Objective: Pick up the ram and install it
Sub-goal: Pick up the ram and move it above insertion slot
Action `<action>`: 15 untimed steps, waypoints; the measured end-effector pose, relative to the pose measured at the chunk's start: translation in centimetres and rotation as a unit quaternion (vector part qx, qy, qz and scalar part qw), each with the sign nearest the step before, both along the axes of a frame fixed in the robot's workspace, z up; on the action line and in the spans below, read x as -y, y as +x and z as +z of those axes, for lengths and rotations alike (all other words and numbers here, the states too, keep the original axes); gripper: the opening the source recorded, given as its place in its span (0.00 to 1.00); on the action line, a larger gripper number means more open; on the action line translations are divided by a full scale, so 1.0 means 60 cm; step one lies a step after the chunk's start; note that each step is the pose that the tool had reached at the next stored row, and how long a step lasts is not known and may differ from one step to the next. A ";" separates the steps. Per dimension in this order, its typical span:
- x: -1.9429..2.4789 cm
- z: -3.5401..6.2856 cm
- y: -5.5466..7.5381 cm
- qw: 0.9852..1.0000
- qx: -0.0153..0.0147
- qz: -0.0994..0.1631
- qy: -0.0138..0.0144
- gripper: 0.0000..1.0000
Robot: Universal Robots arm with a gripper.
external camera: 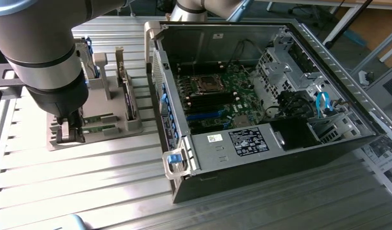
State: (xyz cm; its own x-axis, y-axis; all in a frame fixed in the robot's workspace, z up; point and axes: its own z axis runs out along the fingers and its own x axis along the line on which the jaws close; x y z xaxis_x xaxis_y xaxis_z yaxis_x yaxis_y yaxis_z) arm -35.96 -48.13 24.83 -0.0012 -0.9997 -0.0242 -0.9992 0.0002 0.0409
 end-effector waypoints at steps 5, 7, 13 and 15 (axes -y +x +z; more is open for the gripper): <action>-0.0057 -0.003 -0.003 1.000 0.000 0.000 0.000 0.44; -0.0074 -0.004 -0.004 1.000 0.000 0.000 0.000 0.44; -0.0110 -0.006 -0.007 1.000 0.000 0.000 0.000 0.44; -0.0120 -0.007 -0.008 1.000 0.000 0.000 0.000 0.44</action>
